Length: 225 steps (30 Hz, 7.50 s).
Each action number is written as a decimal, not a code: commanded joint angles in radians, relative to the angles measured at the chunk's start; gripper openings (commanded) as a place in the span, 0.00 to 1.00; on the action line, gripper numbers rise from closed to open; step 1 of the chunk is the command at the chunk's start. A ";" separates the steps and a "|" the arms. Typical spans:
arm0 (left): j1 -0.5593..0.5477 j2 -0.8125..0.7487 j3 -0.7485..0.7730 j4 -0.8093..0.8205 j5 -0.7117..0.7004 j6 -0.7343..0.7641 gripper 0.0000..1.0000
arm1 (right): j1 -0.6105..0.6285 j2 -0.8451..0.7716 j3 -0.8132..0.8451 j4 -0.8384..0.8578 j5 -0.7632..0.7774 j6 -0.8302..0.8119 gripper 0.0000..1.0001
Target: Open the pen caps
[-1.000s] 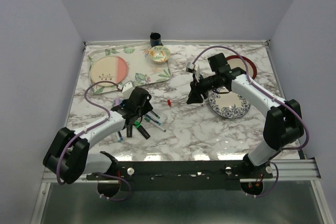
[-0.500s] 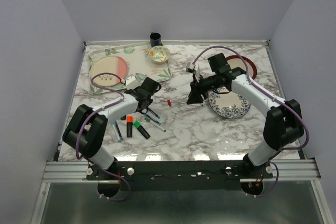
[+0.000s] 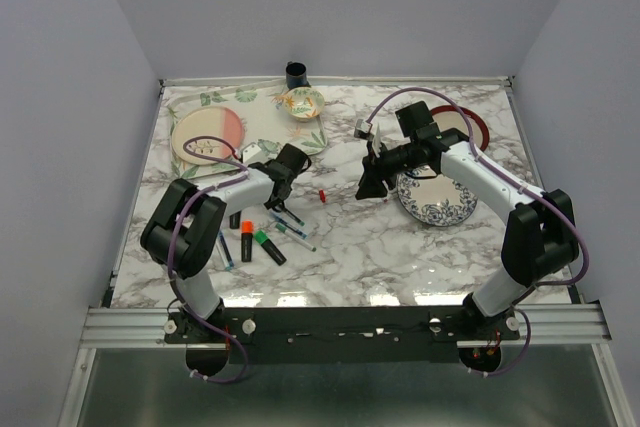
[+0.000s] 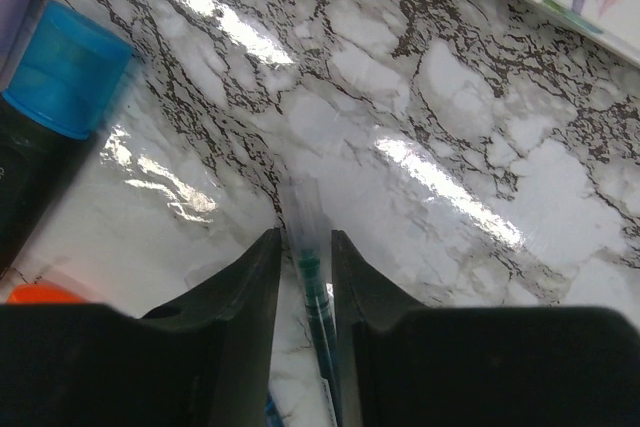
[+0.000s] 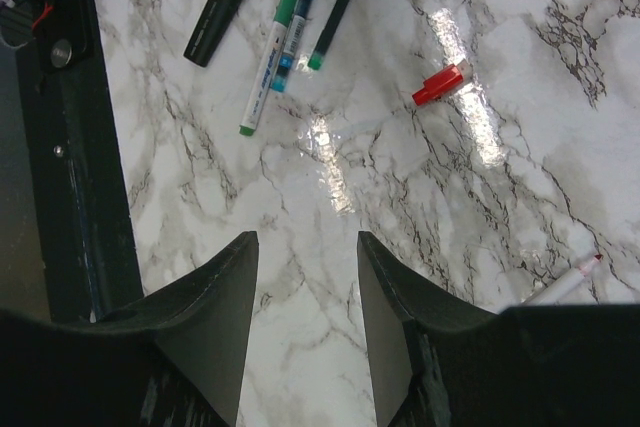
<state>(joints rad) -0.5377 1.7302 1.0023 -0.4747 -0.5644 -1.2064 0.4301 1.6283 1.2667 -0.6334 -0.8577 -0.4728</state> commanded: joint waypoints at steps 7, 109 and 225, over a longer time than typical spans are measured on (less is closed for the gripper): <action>0.031 0.029 -0.016 0.054 0.021 -0.009 0.16 | -0.004 -0.019 0.007 -0.031 -0.037 -0.015 0.52; 0.285 -0.706 -0.731 1.174 0.540 0.051 0.00 | 0.182 0.266 0.026 0.031 -0.336 0.220 0.01; -0.035 -0.656 -0.531 0.389 0.242 0.220 0.84 | 0.084 0.013 0.030 -0.065 0.108 -0.079 0.42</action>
<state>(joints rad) -0.5777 1.1145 0.5018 -0.0128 -0.2371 -0.9051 0.5159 1.6520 1.3098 -0.6720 -0.6960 -0.5224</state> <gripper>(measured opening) 0.819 0.417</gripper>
